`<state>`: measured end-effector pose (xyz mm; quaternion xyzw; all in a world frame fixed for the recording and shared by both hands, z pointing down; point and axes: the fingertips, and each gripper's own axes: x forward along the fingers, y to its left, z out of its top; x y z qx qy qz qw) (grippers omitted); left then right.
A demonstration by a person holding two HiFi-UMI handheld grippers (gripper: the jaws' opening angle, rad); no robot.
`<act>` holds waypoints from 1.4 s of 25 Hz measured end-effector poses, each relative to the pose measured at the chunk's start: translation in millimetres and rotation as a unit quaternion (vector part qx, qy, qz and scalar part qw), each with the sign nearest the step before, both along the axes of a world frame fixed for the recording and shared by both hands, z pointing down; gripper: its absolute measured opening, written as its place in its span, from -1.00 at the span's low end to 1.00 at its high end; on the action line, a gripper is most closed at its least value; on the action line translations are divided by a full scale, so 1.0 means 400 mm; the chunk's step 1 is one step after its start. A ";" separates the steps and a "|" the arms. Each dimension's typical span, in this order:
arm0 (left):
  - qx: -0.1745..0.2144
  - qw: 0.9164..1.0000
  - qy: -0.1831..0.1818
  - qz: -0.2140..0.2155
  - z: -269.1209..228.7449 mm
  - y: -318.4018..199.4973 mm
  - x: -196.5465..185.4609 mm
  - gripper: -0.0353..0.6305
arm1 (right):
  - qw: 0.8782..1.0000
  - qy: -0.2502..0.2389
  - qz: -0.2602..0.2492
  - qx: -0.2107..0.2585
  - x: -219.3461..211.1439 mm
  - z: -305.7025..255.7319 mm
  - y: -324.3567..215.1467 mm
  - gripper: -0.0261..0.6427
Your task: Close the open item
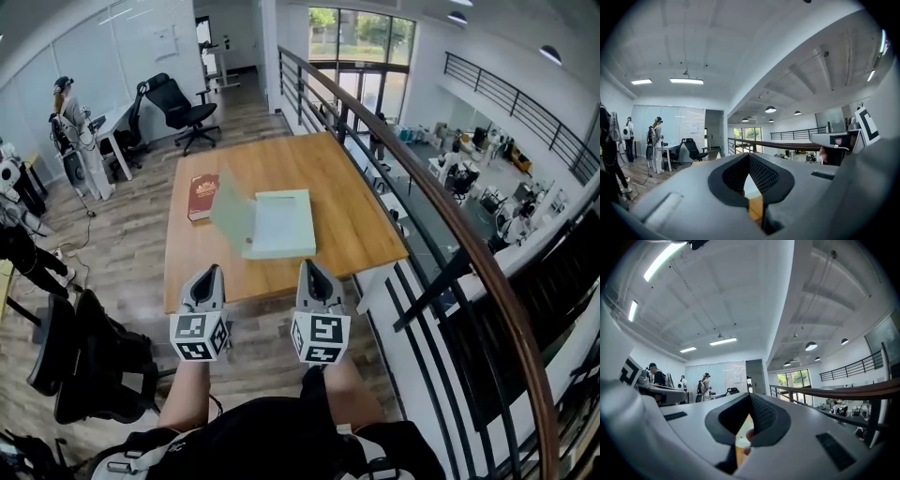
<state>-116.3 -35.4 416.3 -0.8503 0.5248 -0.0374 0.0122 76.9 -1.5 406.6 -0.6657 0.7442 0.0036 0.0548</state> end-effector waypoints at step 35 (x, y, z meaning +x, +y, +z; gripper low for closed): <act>-0.027 0.996 -0.046 -0.064 0.008 -0.725 0.168 -0.90 | 0.997 -0.011 -0.057 -0.051 0.195 0.057 -0.767 -0.93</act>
